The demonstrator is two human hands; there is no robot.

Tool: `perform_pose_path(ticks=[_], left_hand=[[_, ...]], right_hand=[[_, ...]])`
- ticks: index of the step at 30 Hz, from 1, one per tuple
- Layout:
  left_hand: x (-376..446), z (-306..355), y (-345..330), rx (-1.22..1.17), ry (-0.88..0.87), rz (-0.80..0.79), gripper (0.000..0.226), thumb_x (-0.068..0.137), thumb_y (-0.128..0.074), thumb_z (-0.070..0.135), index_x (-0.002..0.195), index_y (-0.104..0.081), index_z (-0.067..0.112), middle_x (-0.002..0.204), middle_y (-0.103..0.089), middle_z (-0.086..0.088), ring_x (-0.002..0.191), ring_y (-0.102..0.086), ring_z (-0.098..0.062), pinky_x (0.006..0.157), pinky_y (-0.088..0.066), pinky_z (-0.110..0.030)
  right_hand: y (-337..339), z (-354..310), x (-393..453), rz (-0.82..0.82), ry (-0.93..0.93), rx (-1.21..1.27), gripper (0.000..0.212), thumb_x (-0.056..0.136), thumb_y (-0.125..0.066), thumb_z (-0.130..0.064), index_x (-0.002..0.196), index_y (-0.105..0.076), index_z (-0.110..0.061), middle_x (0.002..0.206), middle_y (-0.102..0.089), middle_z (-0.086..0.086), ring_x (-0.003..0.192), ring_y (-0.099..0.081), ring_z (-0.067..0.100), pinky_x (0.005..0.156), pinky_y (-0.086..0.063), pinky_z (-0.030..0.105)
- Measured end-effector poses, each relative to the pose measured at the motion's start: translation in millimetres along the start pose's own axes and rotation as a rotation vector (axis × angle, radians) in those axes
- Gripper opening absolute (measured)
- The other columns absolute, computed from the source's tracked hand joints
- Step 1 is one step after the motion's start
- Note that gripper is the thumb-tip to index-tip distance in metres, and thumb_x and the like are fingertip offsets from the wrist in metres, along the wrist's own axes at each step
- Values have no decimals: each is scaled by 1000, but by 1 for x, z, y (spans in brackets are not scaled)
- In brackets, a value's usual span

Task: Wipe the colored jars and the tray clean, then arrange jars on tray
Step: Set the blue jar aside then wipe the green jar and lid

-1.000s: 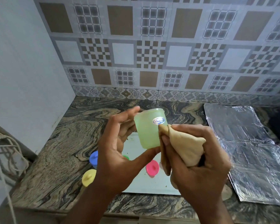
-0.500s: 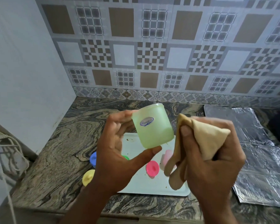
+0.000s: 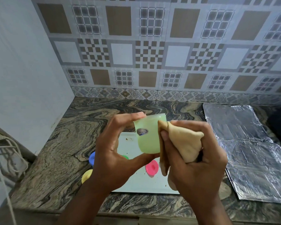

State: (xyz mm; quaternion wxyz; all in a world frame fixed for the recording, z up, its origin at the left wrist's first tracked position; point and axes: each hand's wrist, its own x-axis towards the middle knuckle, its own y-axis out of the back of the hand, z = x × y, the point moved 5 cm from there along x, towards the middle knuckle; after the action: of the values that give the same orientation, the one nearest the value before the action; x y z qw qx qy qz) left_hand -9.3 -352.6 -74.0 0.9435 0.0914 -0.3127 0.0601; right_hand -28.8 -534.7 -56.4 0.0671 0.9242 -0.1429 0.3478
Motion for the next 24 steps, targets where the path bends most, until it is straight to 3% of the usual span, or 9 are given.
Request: perform_pose_path(ticks=[3,6,9,11,15,18,22,24], left_hand=[[-3,-2,-1,-8,8,2,77,65,-99,27,130,-58,30,132,-68,-1,124,-65,-34,101,-53,-56],[-6,-10,-3,-77,104,20,77,64,-97,29,128,-54,31,131,-67,0,122,-65,-28,103,-51,-37],[-11,-20,-4,-146,206,30,77,64,-96,25,125,-50,26,127,-66,-9,122,-64,-33,106,-52,-45],[-12,-22,-4,-163,225,30,74,65,-93,24,124,-48,23,125,-68,-10,120,-65,-32,105,-52,-50],[-9,-20,-7,-215,243,-21,69,70,-88,15,125,-49,27,135,-68,-7,122,-66,-27,101,-53,-42],[-7,-16,-10,-283,271,-84,73,72,-87,11,132,-52,32,142,-64,-7,129,-64,-28,101,-53,-36],[-6,-15,-10,-334,352,-92,80,70,-95,40,136,-52,27,130,-71,-14,118,-70,-32,97,-57,-42],[-7,-14,-11,-308,361,-74,74,72,-94,36,134,-54,27,127,-73,-13,116,-71,-33,97,-57,-42]], right_hand=[[0,3,14,27,-56,-6,17,91,-82,-24,96,-68,-18,85,-74,-12,68,-71,8,59,-54,22],[-2,11,21,36,-128,84,13,89,-77,-14,93,-66,-9,82,-73,-10,68,-67,2,62,-51,17],[4,17,14,81,-151,154,15,89,-79,-7,94,-65,-5,83,-75,-5,70,-68,7,64,-53,20],[6,13,6,71,-118,114,17,88,-81,-13,95,-66,-9,85,-75,-2,70,-69,8,64,-53,19],[4,2,-4,35,-40,42,18,88,-79,-20,97,-66,-14,91,-74,-12,72,-71,-3,62,-52,9],[4,1,-3,13,-5,0,18,90,-81,-28,100,-67,-23,89,-75,-15,69,-72,5,59,-54,16],[6,7,-4,-45,22,-62,17,92,-82,-28,101,-70,-21,83,-76,-2,61,-74,19,50,-55,35],[5,6,-5,-53,47,-86,19,91,-84,-25,101,-69,-21,85,-76,-1,61,-74,19,49,-55,36]])
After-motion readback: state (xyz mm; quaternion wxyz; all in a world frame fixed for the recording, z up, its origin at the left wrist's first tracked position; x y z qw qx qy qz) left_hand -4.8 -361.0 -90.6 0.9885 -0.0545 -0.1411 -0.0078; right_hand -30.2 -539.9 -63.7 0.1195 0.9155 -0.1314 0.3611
